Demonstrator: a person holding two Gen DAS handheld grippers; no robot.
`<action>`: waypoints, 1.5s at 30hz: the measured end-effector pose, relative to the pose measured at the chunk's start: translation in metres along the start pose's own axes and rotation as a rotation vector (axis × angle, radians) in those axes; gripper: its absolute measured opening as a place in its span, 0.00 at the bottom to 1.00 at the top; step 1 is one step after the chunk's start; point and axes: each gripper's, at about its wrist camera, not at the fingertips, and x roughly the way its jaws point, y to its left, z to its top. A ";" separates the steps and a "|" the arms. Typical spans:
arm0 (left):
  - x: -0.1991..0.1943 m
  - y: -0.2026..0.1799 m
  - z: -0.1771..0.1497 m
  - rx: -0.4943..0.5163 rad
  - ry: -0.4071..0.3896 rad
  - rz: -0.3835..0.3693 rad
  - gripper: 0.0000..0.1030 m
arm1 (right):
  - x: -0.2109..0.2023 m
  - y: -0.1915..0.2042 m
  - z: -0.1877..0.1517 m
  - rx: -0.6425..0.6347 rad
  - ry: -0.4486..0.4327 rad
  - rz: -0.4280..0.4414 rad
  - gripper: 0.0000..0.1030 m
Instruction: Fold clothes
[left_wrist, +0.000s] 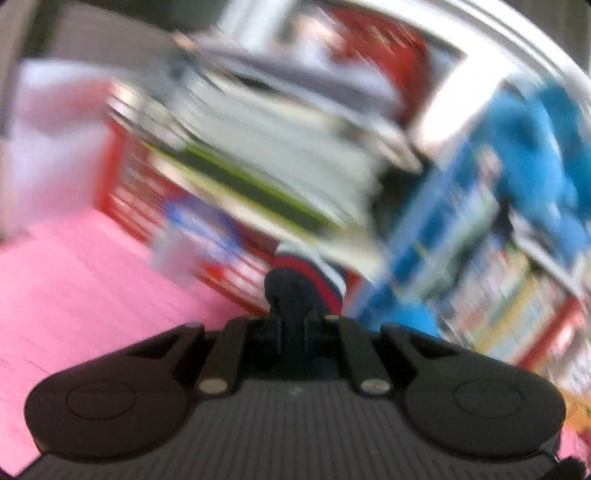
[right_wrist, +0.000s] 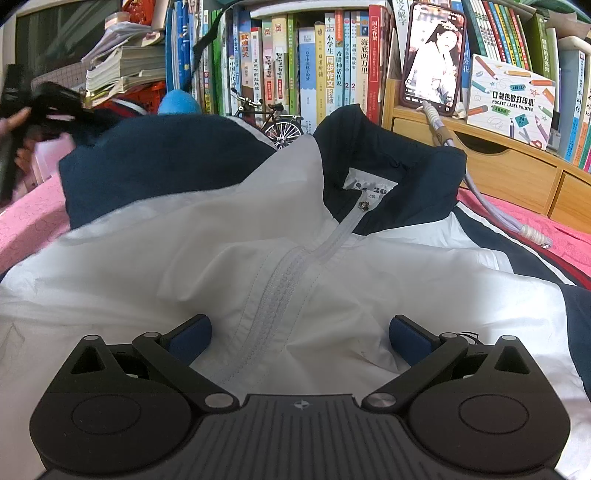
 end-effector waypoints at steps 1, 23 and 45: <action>-0.007 0.013 0.010 -0.008 -0.020 0.040 0.09 | 0.000 0.000 0.000 0.000 0.000 0.000 1.00; -0.026 0.152 0.022 0.008 0.011 0.355 0.22 | 0.000 -0.002 0.001 0.001 0.003 0.002 1.00; 0.043 0.035 -0.040 0.316 0.209 0.528 0.55 | 0.000 -0.001 0.000 0.001 0.004 0.002 1.00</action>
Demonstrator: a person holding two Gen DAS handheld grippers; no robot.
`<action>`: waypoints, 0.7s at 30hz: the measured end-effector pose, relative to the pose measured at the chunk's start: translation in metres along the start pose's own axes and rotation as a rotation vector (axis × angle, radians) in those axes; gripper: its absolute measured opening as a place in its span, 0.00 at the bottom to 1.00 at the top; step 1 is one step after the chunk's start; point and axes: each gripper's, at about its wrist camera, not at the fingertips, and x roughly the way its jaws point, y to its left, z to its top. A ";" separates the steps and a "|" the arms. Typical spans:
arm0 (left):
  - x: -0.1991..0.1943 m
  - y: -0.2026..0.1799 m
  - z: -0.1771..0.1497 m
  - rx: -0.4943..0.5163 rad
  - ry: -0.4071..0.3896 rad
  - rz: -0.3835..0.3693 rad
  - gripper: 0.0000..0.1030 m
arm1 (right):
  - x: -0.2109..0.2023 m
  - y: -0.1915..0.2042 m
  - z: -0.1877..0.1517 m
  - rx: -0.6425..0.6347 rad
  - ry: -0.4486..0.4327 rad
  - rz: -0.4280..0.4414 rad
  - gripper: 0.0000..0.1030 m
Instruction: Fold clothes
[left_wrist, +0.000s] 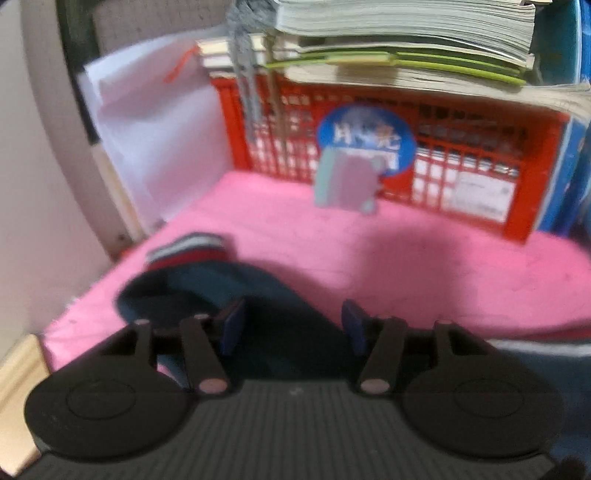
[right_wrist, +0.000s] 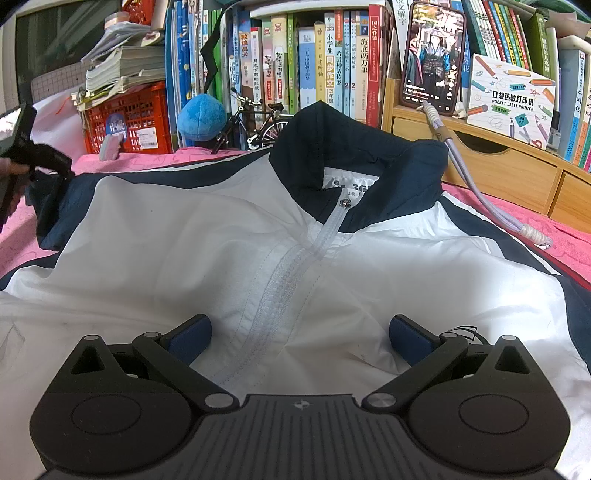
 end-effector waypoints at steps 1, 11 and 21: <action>-0.002 0.006 -0.003 0.007 -0.008 0.010 0.55 | 0.000 0.000 0.000 0.000 0.000 0.000 1.00; -0.049 0.101 -0.036 -0.103 -0.028 -0.012 0.59 | 0.000 0.000 0.000 0.002 0.001 0.000 1.00; -0.067 0.132 -0.083 -0.146 0.029 -0.024 0.61 | 0.000 0.000 0.000 0.002 0.001 0.001 1.00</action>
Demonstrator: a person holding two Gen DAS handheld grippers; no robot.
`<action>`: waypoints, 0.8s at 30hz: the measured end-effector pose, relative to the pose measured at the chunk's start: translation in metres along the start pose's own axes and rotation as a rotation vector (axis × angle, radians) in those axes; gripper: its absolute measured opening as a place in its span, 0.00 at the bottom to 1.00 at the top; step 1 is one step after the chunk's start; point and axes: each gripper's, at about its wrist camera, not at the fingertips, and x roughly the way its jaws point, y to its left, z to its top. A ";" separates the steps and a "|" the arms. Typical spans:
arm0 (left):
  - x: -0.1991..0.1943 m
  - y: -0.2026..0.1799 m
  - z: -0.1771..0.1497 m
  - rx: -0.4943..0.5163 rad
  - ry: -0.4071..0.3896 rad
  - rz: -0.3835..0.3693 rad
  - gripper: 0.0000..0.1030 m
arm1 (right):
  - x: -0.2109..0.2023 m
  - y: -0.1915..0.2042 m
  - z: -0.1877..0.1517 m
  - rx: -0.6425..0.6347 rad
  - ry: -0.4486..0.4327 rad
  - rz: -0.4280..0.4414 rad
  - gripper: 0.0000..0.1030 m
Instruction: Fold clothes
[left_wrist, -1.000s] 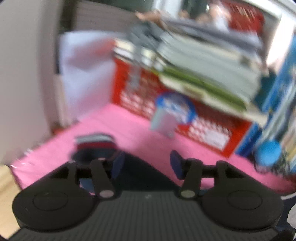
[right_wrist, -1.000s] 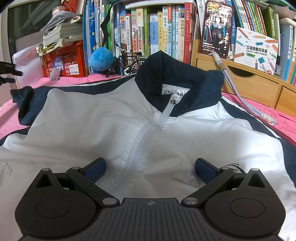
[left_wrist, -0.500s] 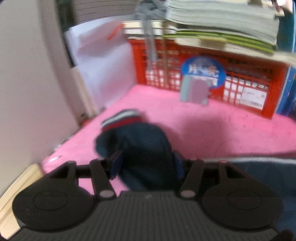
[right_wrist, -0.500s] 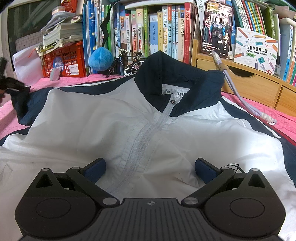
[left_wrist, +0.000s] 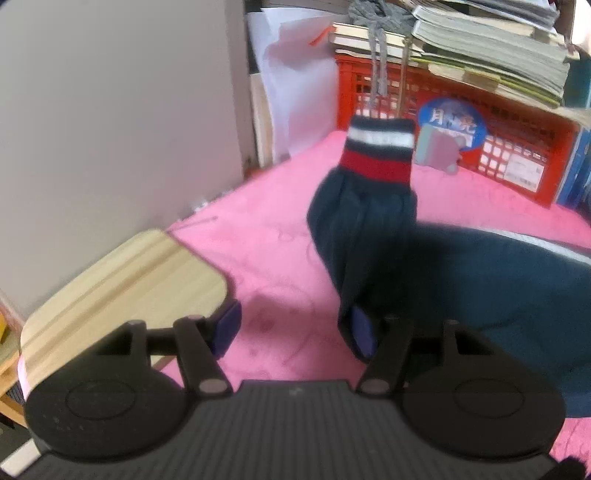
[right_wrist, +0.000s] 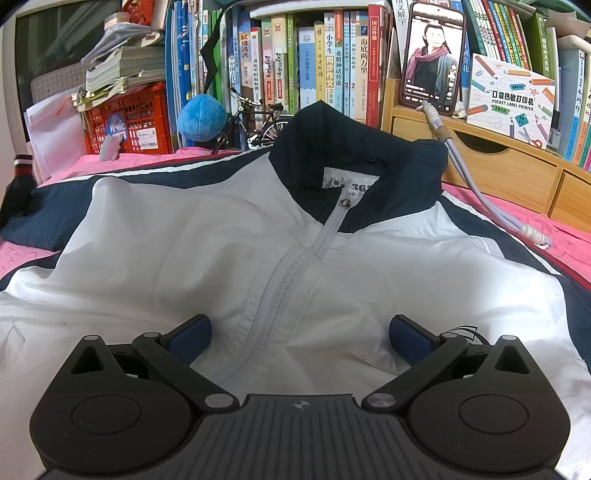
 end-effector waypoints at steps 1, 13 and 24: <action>-0.002 0.004 -0.002 -0.011 -0.003 -0.009 0.63 | 0.000 0.000 0.000 0.000 0.000 0.000 1.00; -0.023 0.054 -0.018 -0.185 -0.116 -0.090 0.71 | 0.000 0.000 0.000 0.000 0.000 0.000 1.00; -0.046 0.080 -0.019 -0.183 -0.223 -0.039 0.66 | 0.000 0.000 0.000 0.001 0.001 0.000 1.00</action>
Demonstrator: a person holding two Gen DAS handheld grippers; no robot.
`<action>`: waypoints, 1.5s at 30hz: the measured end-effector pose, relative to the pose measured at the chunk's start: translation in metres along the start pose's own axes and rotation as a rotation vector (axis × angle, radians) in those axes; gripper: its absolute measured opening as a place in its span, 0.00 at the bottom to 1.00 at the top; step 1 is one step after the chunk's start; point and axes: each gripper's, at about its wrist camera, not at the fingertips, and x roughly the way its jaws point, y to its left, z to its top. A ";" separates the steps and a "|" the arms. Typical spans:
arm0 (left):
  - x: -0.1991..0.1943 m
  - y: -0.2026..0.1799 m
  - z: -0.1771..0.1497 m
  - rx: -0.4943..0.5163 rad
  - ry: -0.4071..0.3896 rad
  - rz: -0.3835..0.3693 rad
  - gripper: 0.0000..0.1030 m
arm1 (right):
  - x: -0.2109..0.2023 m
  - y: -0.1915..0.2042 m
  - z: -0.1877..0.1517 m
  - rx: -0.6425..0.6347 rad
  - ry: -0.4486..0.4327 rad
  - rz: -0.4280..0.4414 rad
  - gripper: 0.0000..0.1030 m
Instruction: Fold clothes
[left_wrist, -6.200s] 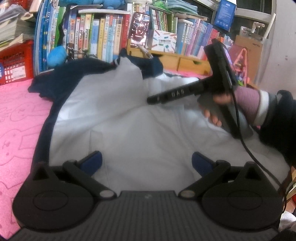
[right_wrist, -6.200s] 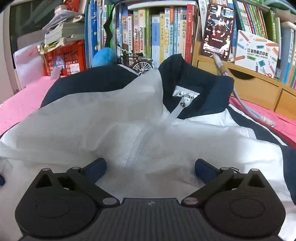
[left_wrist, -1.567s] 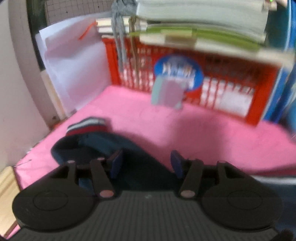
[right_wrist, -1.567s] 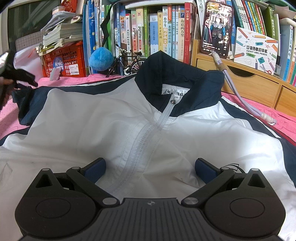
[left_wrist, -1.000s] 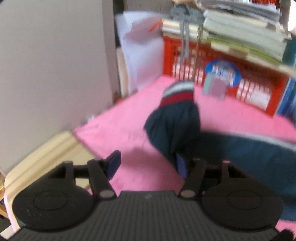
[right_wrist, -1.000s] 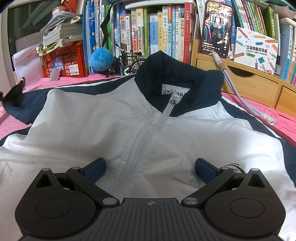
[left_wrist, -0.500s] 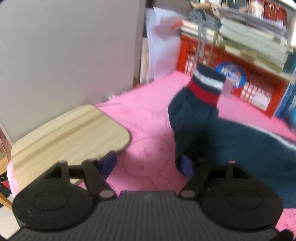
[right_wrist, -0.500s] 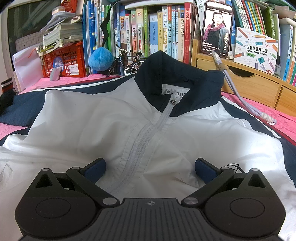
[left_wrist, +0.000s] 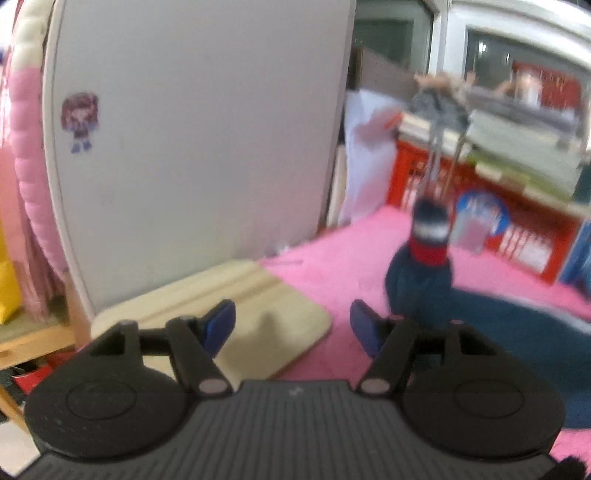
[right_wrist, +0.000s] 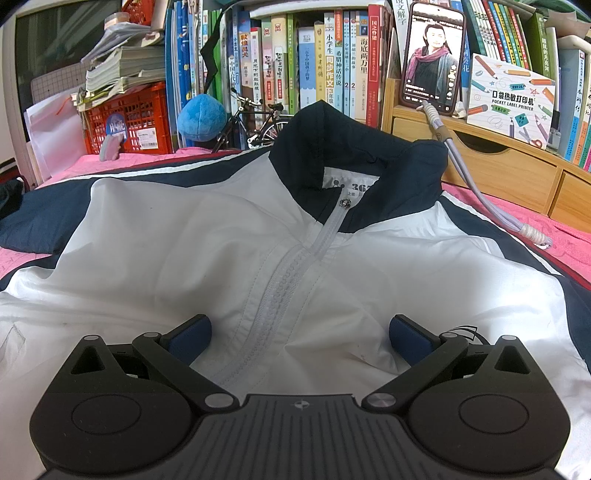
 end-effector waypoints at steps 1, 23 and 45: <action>0.001 -0.003 0.003 -0.012 -0.002 -0.037 0.69 | 0.000 0.000 0.000 0.000 0.000 0.000 1.00; 0.072 -0.093 0.107 -0.290 -0.074 -0.480 0.18 | 0.000 0.000 -0.001 0.000 0.000 0.000 1.00; 0.152 -0.079 0.063 -0.052 -0.149 -0.157 0.25 | 0.000 0.000 -0.001 0.002 0.001 0.000 1.00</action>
